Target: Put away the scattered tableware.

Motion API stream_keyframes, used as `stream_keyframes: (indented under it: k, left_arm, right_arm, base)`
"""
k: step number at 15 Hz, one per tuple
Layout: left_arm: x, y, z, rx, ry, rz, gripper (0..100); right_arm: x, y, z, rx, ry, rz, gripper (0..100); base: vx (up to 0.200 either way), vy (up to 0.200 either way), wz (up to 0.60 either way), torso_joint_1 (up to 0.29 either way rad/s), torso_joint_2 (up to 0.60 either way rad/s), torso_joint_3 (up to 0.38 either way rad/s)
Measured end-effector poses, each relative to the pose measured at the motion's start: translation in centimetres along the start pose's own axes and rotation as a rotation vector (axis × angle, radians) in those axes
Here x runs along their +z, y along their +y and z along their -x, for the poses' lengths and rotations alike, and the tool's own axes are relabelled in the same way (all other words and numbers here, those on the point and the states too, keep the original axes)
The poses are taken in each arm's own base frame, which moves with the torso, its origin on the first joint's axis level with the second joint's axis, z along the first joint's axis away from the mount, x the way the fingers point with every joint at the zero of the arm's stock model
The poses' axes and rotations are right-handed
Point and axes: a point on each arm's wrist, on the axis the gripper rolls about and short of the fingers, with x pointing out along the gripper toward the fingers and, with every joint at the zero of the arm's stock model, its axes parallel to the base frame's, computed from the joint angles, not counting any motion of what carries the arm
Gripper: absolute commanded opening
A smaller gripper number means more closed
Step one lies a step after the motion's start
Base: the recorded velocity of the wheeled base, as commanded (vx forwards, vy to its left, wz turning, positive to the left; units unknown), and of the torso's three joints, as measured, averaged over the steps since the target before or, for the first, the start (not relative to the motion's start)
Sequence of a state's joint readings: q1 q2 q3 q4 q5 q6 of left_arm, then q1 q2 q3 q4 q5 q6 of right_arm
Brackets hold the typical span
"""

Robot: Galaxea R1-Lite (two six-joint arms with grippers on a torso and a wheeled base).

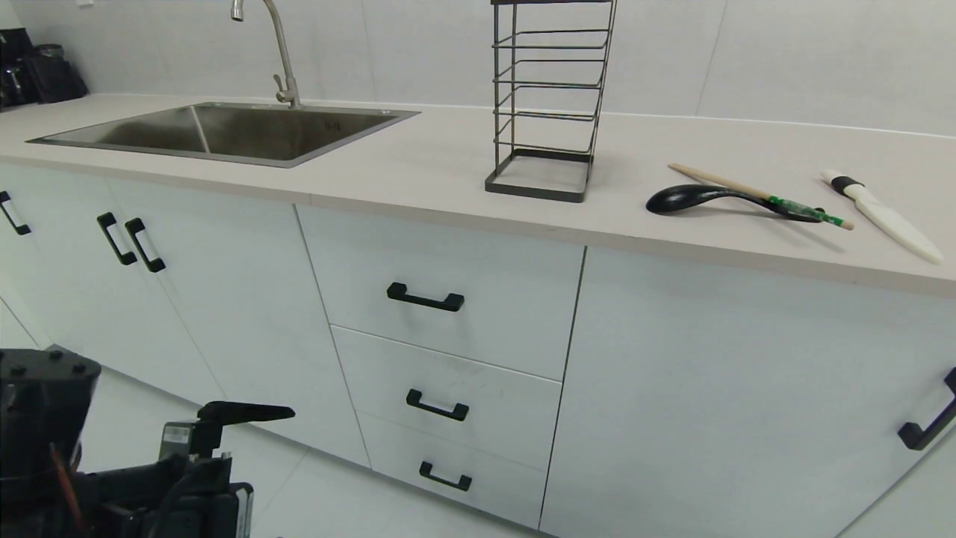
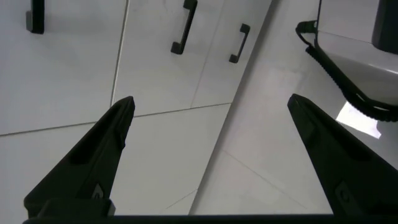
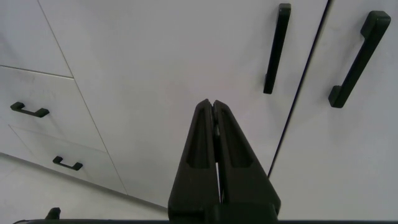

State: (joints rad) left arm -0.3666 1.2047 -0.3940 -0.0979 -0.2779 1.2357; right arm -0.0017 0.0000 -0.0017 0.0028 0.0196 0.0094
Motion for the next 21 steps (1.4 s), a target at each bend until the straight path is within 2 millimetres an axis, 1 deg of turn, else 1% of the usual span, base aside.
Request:
stream_keyframes:
  k: [2, 4, 7, 10, 16, 21]
  left_arm:
    - [-0.1, 0.5, -1.3, 0.001, 0.005, -0.010, 100]
    - [-0.1, 1.0, -3.1, -0.004, -0.001, -0.027, 100]
    - [0.0, 0.9, -6.0, -0.050, 0.007, -0.048, 100]
    - [0.1, 0.7, -8.4, -0.080, 0.001, -0.063, 100]
    - [-0.5, 0.5, -11.9, -0.104, 0.003, -0.062, 100]
    - [-1.0, 0.5, -14.4, -0.079, 0.013, -0.066, 100]
  right_arm:
    - [0.0, 0.0, 0.0, 0.000, 0.000, 0.000, 0]
    - [0.0, 0.0, 0.0, 0.000, 0.000, 0.000, 0]
    - [0.0, 0.0, 0.0, 0.000, 0.000, 0.000, 0]
    - [0.0, 0.0, 0.0, 0.000, 0.000, 0.000, 0]
    - [0.0, 0.0, 0.0, 0.000, 0.000, 0.000, 0]
    - [0.0, 0.0, 0.0, 0.000, 0.000, 0.000, 0]
  base:
    - [0.000, 0.000, 0.00, 0.000, 0.00, 0.000]
    - [0.000, 0.000, 0.00, 0.000, 0.00, 0.000]
    - [0.000, 0.000, 0.00, 0.000, 0.00, 0.000]
    - [0.000, 0.000, 0.00, 0.000, 0.00, 0.000]
    - [0.000, 0.000, 0.00, 0.000, 0.00, 0.000]
    - [0.000, 0.000, 0.00, 0.000, 0.00, 0.000]
